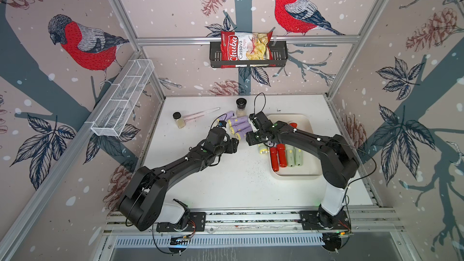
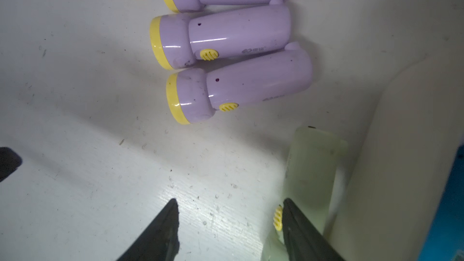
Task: Put the flashlights into the storage boxes
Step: Pick up the flashlight from the center of the board.
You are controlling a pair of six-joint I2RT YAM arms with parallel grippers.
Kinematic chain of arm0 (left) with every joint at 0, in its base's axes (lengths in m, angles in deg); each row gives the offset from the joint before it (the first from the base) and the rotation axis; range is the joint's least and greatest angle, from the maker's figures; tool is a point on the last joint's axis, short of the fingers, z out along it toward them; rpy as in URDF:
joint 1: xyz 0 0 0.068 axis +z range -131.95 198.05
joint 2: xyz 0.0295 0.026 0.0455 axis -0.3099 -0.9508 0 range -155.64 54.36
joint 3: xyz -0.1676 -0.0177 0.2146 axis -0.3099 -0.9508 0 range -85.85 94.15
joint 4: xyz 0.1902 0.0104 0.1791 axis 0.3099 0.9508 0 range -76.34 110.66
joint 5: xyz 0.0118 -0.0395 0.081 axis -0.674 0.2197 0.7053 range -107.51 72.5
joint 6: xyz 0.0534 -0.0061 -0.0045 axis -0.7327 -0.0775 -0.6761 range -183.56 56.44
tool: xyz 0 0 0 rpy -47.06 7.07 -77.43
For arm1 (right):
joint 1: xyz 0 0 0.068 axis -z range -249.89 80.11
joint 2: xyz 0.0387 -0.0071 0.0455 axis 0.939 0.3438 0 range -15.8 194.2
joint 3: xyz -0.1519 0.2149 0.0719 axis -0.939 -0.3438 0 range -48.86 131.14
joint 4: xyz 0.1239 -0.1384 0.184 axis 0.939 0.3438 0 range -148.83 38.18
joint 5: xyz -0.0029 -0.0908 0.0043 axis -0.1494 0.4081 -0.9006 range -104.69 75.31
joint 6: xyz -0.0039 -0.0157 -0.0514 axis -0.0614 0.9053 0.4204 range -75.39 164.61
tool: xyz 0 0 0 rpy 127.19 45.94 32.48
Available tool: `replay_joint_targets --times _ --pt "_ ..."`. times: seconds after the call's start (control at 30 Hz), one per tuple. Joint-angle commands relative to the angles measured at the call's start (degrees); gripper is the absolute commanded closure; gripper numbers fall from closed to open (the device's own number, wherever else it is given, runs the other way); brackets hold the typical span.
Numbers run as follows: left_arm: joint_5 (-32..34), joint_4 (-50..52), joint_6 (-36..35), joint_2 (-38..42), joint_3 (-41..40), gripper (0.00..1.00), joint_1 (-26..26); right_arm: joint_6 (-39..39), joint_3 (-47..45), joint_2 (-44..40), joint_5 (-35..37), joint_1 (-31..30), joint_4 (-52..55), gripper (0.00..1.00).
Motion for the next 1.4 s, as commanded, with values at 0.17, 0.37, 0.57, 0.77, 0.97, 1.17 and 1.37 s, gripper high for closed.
replay_joint_targets --times 0.17,0.37,0.57,0.77,0.97,1.17,1.37 --pt "-0.4 1.5 1.1 1.6 -0.8 0.29 3.6 18.3 5.4 3.5 -4.6 2.9 -1.4 0.28" --pt "-2.8 0.5 1.5 3.3 -2.8 0.29 6.9 40.6 4.2 2.3 -12.1 5.9 -4.5 0.26" --pt "-3.9 0.4 1.5 2.8 -3.0 0.29 8.2 64.5 0.1 0.9 -16.6 7.9 -7.7 0.23" --pt "-4.0 1.0 1.1 2.3 -2.8 0.29 8.7 77.2 3.6 5.4 -18.8 10.0 -4.4 0.28" --pt "-3.8 1.4 0.8 2.3 -2.6 0.29 9.4 81.5 8.7 10.5 -19.1 10.8 -2.9 0.29" --pt "-4.1 1.9 0.5 2.2 -2.8 0.29 10.3 83.5 12.2 14.4 -18.6 9.9 -1.1 0.30" --pt "-4.3 1.8 0.4 1.9 -2.9 0.29 10.8 85.0 15.7 18.0 -17.1 8.6 2.2 0.30"
